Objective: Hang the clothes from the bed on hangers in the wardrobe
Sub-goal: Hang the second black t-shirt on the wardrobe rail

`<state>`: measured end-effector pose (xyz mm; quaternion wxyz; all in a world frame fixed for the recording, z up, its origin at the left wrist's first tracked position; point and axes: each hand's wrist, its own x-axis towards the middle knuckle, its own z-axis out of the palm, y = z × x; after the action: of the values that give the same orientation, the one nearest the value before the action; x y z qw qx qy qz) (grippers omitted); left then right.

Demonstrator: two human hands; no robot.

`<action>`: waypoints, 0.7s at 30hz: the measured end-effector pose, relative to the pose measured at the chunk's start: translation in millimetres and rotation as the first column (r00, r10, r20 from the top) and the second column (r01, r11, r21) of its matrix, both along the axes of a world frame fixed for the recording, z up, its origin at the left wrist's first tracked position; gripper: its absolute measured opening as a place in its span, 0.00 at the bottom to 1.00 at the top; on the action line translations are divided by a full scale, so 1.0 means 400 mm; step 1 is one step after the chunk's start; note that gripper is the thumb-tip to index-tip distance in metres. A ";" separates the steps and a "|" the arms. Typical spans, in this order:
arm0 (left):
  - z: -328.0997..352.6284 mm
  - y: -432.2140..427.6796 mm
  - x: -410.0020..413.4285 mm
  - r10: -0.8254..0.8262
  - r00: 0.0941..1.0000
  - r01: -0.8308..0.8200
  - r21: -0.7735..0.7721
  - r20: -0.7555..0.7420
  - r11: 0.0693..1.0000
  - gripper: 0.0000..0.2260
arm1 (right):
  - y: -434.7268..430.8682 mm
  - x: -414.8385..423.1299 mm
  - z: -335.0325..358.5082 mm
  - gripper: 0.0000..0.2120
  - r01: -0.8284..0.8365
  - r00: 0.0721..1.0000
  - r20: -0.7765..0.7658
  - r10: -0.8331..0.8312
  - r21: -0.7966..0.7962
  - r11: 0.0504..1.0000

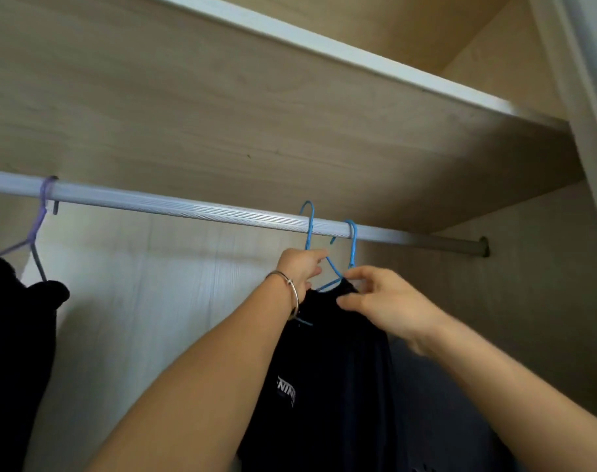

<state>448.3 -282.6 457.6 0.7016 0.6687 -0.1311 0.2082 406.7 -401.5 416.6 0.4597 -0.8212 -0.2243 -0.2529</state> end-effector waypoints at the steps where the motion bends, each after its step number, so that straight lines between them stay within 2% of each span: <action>1: -0.012 0.000 0.008 -0.008 1.000 0.008 0.006 -0.019 1.000 0.07 | -0.002 0.008 -0.021 0.18 0.001 1.000 -0.001 -0.001 -0.006 1.000; 2: -0.025 -0.002 0.015 -0.020 0.999 0.020 0.012 -0.039 1.000 0.06 | -0.003 0.006 -0.040 0.16 -0.009 1.000 -0.015 0.009 -0.005 1.000; 5: -0.052 -0.003 0.025 -0.010 0.999 0.012 0.052 -0.039 0.999 0.12 | -0.008 0.006 -0.080 0.06 -0.078 0.997 -0.018 0.079 0.033 0.996; 8: -0.067 0.003 0.016 0.032 0.999 -0.033 0.178 0.011 0.984 0.07 | -0.016 -0.002 -0.098 0.05 -0.062 0.998 0.033 0.061 0.050 0.997; 10: -0.091 0.018 0.013 0.101 0.993 -0.113 0.310 0.056 0.944 0.11 | -0.025 -0.006 -0.110 0.04 -0.014 0.997 0.075 0.011 0.033 0.999; 13: -0.153 0.048 0.013 0.157 0.984 -0.178 0.511 0.084 0.841 0.05 | -0.042 -0.014 -0.127 0.11 0.188 0.957 0.236 -0.167 -0.071 0.980; 15: -0.202 0.061 0.011 0.146 0.988 -0.146 0.608 0.051 0.781 0.17 | -0.041 -0.028 -0.130 0.17 0.295 0.910 0.324 -0.258 -0.072 0.953; 17: -0.248 0.067 0.002 0.131 0.991 -0.116 0.651 0.026 0.750 0.20 | -0.033 -0.036 -0.128 0.20 0.335 0.881 0.376 -0.288 -0.065 0.940; 21: -0.347 0.093 -0.017 0.192 0.981 -0.153 0.733 0.031 0.662 0.15 | -0.014 -0.049 -0.125 0.20 0.298 0.890 0.380 -0.253 -0.064 0.952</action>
<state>441.5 -245.4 318.9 0.3555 0.9075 -0.1221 0.1874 387.0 -407.1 366.7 0.3188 -0.8090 -0.2021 -0.4506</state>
